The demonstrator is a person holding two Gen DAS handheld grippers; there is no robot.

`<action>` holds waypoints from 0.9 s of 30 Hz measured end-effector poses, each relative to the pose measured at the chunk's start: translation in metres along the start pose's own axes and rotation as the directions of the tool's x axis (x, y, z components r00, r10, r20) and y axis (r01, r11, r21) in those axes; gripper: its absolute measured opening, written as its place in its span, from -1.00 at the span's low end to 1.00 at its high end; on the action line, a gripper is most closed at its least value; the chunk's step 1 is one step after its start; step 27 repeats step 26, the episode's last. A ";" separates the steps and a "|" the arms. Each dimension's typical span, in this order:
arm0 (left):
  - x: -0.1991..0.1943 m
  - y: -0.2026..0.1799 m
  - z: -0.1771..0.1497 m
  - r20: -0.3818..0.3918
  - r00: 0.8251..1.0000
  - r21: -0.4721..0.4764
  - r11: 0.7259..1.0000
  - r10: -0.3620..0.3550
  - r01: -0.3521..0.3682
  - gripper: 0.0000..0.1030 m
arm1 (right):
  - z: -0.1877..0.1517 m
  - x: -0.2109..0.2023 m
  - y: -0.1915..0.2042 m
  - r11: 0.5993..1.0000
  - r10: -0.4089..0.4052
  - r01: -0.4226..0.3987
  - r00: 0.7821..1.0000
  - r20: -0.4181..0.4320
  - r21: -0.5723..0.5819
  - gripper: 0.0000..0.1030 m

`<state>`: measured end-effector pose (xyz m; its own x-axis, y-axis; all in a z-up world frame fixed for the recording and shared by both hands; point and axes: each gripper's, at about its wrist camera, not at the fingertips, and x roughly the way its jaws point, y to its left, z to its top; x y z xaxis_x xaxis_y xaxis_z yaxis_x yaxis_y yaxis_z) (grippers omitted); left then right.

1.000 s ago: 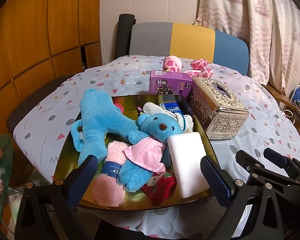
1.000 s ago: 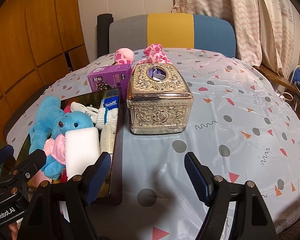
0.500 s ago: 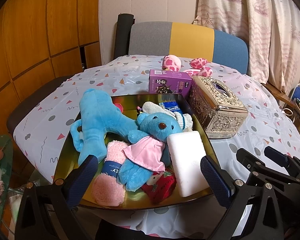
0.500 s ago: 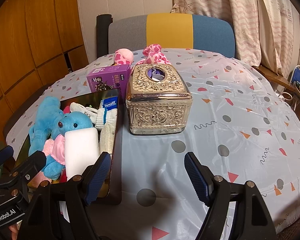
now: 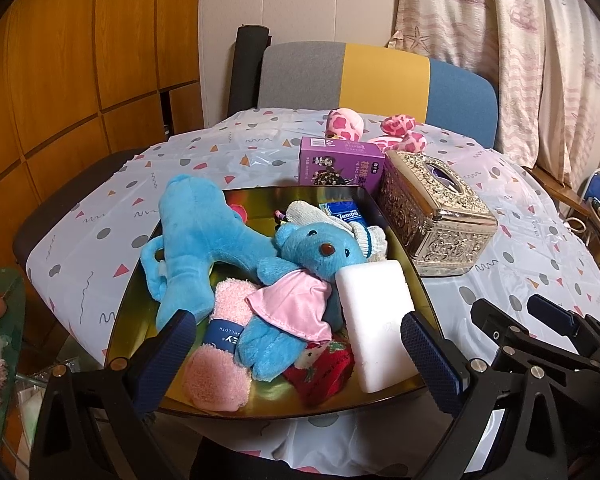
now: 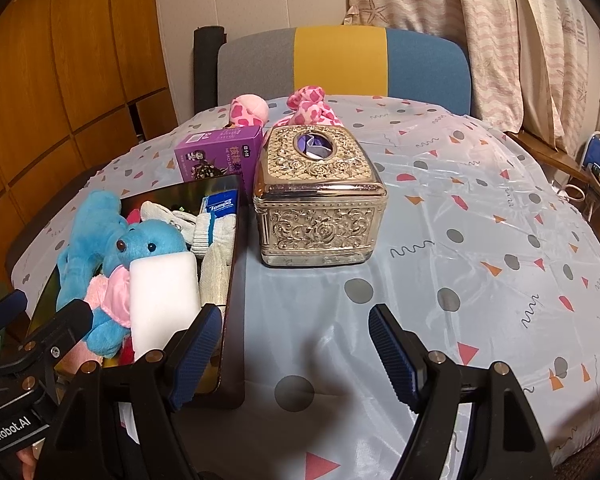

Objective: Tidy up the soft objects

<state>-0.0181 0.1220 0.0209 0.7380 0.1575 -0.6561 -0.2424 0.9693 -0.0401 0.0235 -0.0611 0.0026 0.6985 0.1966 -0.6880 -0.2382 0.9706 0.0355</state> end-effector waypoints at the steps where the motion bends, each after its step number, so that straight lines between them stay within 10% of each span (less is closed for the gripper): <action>1: 0.000 0.000 0.000 0.000 1.000 0.000 1.000 0.000 0.000 0.99 | 0.000 0.000 0.000 1.000 0.000 0.000 1.000 0.000 0.000 0.50; 27: 0.000 0.009 0.005 0.034 0.999 0.011 1.000 0.009 -0.009 0.98 | 0.000 0.013 -0.013 0.999 -0.007 0.008 0.999 -0.032 0.041 0.50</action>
